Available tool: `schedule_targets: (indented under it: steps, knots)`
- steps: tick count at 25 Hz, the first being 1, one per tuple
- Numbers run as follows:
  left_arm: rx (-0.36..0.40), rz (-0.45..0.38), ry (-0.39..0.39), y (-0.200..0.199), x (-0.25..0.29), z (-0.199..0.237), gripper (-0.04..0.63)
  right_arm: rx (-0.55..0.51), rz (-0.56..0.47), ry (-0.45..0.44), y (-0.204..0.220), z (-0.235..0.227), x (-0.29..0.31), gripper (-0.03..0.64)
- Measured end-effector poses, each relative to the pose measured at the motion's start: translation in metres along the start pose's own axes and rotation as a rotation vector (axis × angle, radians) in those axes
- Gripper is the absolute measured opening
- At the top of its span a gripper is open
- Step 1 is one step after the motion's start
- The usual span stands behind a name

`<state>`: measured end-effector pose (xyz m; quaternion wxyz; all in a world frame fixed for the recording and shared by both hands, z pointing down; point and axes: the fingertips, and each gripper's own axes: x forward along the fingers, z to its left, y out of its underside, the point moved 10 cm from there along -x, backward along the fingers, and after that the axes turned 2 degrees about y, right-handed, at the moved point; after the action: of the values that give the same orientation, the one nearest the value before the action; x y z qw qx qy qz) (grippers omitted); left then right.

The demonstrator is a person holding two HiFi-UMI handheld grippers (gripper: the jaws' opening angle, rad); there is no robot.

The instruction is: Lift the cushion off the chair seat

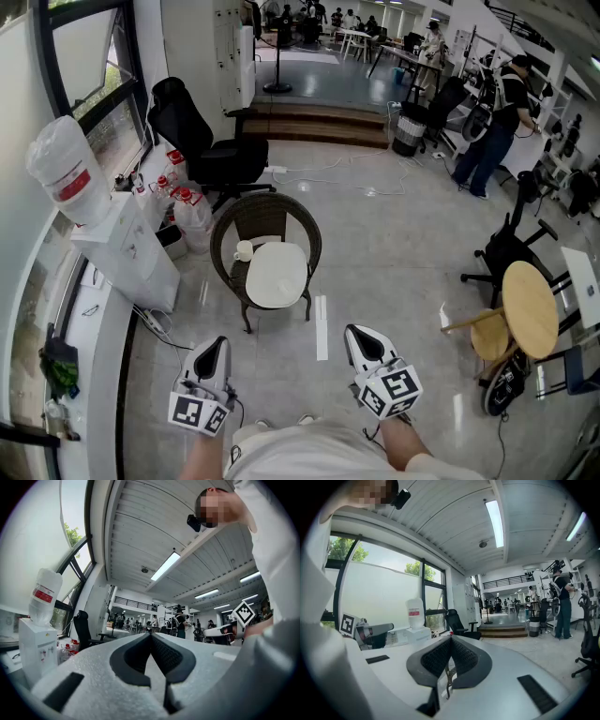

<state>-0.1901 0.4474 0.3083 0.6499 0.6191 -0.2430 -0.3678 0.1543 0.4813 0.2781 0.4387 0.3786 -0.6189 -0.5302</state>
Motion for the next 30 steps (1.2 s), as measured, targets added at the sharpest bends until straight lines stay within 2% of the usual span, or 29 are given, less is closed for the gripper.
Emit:
schedule_targets:
  steps: [10, 15, 16, 17, 21, 25, 28, 30]
  knots:
    - [0.01, 0.007, -0.027, 0.003, 0.011, -0.004, 0.015, -0.006, 0.009, -0.035, 0.004, -0.014, 0.011, 0.0]
    - [0.003, 0.012, -0.044, 0.006, 0.015, -0.01, 0.015, 0.005, -0.025, -0.049, 0.003, -0.031, 0.011, 0.002]
    - [0.002, 0.013, -0.046, 0.006, 0.016, -0.011, 0.015, 0.012, -0.017, -0.063, 0.004, -0.035, 0.011, 0.028]
    - [0.003, 0.012, -0.047, 0.007, 0.017, -0.012, 0.015, 0.014, -0.001, -0.076, 0.005, -0.04, 0.012, 0.133]
    - [0.004, 0.019, -0.052, 0.01, 0.021, -0.022, 0.015, -0.018, 0.057, -0.095, 0.008, -0.058, 0.015, 0.214]
    - [-0.006, 0.036, -0.063, 0.018, 0.023, -0.026, 0.015, -0.085, 0.106, -0.175, 0.014, -0.061, 0.026, 0.421]
    - [-0.013, 0.052, -0.07, 0.022, 0.025, -0.027, 0.015, -0.03, 0.127, -0.206, 0.022, -0.063, 0.034, 0.521]
    - [-0.017, 0.059, -0.073, 0.023, 0.029, -0.024, 0.015, -0.003, 0.155, -0.222, 0.026, -0.063, 0.042, 0.548]
